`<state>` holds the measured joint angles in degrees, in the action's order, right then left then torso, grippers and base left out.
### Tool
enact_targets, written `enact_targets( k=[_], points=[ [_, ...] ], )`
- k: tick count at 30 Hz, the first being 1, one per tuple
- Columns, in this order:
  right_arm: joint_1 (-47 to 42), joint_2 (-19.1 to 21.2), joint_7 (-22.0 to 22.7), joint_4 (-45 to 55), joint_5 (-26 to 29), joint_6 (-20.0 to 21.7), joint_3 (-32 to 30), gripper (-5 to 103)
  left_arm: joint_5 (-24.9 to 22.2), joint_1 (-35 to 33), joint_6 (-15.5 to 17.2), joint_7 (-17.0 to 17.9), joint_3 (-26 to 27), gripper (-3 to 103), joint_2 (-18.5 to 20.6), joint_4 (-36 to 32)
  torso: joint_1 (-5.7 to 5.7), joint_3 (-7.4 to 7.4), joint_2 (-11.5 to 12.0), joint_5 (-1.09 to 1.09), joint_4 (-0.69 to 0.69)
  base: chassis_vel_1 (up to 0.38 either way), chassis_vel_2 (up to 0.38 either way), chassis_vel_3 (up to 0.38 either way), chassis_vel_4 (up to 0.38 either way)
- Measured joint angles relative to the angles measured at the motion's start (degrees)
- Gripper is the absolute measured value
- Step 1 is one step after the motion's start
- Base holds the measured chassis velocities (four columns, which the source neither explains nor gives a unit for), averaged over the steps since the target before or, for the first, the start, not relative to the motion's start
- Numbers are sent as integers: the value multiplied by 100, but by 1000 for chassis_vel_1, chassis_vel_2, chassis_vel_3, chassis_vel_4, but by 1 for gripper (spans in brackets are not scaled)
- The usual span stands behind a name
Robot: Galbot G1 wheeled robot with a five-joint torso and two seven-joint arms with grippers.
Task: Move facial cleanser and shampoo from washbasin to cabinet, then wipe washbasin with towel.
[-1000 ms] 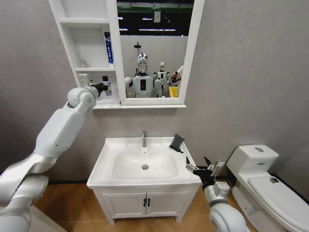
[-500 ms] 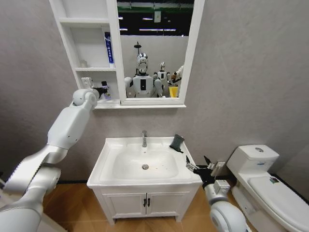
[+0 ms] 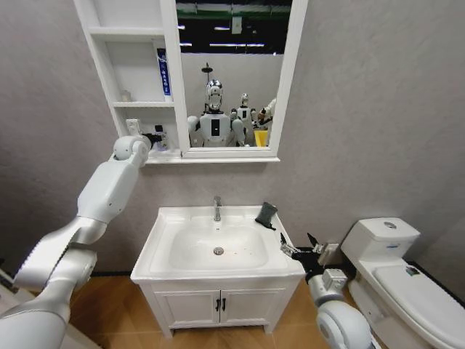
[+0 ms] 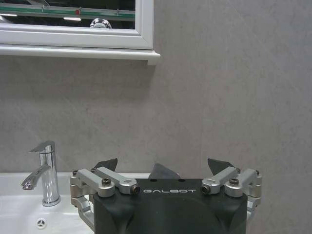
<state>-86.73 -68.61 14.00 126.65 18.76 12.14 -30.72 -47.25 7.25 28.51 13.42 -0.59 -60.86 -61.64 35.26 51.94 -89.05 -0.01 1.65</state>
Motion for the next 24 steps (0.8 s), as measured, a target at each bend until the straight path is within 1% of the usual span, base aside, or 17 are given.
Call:
enact_targets(
  k=[2,3,5,6,8,9,10,11,13,14,15,16,18,19,20,22,24],
  points=[
    [-11,-3,2,10,-10,0,1,100,-2,-49,-81,104,36,95,71,-197,0,0,0,2,1,0,0,0,0],
    [-11,-3,2,10,-10,0,1,100,-2,-49,-81,104,36,95,71,-197,0,0,0,2,1,0,0,0,0],
    [-31,-3,6,34,-18,3,4,100,-90,-297,-95,301,108,99,313,-759,0,0,0,0,0,0,0,0,0],
    [-31,-3,6,34,-18,3,4,100,-90,-297,-95,301,108,99,313,-759,0,0,0,0,0,0,0,0,0],
    [-34,3,8,44,-37,7,28,100,-200,-691,-70,577,244,100,570,-1473,0,0,0,-1,-1,0,0,0,0],
    [-34,3,8,44,-37,7,28,100,-200,-691,-70,577,244,100,570,-1473,0,0,0,-1,-1,0,0,0,0],
    [-30,3,8,59,-40,18,46,100,-347,-976,-18,768,341,100,736,-1954,0,0,0,0,-1,0,0,0,0],
    [-30,3,8,59,-40,18,46,100,-347,-976,-18,768,341,100,736,-1954,0,0,0,0,-1,0,0,0,0],
    [-24,-2,13,122,-2,79,67,100,-733,-1561,71,1042,516,100,1190,-2842,-1,0,0,-1,-1,0,0,0,0],
    [-24,-2,16,151,28,107,76,100,-807,-1760,78,1103,573,100,1344,-3099,-1,0,0,0,-2,0,0,0,0],
    [-24,-2,16,151,28,107,76,100,-807,-1760,78,1103,573,100,1344,-3099,-1,0,0,0,-2,0,0,0,0],
    [-27,-5,17,181,44,133,83,100,-889,-2126,50,1197,694,100,1607,-3531,-1,-1,-1,-1,-3,0,0,0,0],
    [-28,-7,18,190,44,140,86,100,-928,-2307,32,1265,766,100,1713,-3741,-1,-1,-1,-1,-3,0,0,0,0],
    [-37,-14,24,210,41,146,87,100,-1004,-2691,15,1393,949,100,1871,-4157,-1,-2,-1,0,-2,0,0,0,0],
    [-37,-14,24,210,41,146,87,100,-1004,-2691,15,1393,949,100,1871,-4157,-1,-2,-1,0,-2,0,0,0,0],
    [-85,-44,32,248,10,146,58,100,-995,-3151,-35,1517,1121,100,1989,-4545,-1,-1,-1,0,-3,0,0,0,0],
    [-201,-122,55,312,-56,129,-16,100,-933,-3487,-108,1600,1218,100,1972,-4768,-1,-1,-1,1,-1,0,0,0,0]
  ],
)
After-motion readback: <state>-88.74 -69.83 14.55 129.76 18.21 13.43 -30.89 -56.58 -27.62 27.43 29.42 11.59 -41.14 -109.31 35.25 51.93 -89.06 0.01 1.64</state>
